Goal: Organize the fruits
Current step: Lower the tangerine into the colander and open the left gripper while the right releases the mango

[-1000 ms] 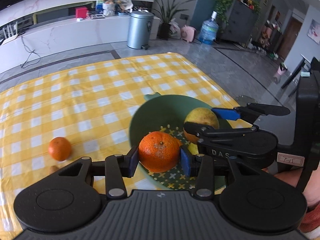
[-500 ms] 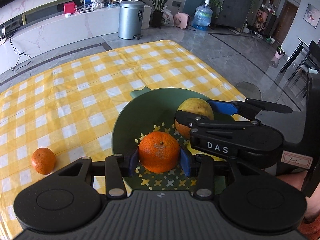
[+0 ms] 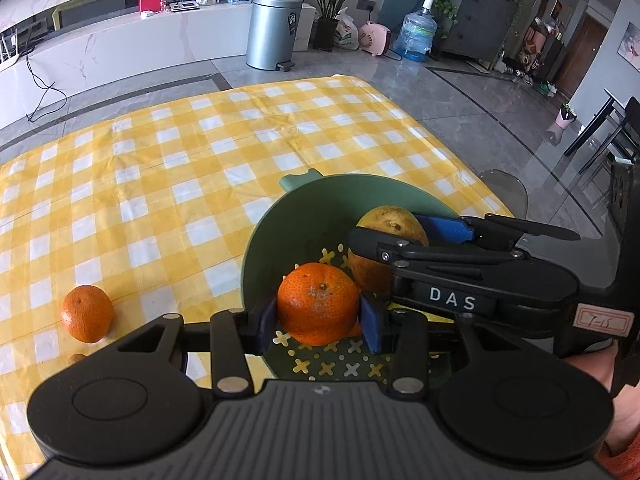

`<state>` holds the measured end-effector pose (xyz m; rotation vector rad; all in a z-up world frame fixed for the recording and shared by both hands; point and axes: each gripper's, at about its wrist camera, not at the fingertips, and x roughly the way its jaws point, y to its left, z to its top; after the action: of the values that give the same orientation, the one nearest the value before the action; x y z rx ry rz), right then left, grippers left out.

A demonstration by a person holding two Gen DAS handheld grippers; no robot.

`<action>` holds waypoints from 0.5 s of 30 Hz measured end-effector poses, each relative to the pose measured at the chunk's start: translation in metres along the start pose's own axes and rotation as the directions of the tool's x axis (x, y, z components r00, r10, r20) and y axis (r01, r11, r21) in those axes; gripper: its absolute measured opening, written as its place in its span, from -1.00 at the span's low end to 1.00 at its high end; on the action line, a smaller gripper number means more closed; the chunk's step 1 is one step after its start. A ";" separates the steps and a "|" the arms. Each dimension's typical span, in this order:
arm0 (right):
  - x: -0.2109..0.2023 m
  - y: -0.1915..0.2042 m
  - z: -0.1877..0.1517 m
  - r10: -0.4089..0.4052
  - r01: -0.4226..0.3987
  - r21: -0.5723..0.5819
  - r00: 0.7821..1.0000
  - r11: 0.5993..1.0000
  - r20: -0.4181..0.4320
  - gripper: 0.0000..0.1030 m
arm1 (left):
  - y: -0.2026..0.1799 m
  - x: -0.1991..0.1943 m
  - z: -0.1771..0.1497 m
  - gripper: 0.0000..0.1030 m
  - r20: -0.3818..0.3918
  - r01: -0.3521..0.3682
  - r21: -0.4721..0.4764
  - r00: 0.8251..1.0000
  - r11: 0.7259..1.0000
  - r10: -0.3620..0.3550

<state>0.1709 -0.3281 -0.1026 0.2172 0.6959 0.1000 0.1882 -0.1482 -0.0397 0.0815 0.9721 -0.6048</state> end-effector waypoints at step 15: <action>-0.024 -0.008 -0.009 -0.025 0.022 0.083 0.999 0.996 0.040 0.12 | -0.007 0.005 -0.001 -0.06 -0.031 0.019 0.041 0.999 0.999 -0.018</action>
<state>0.1463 -0.3380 -0.0961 0.2892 0.6627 0.0444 0.1856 -0.1557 -0.0430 0.1187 0.9913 -0.6418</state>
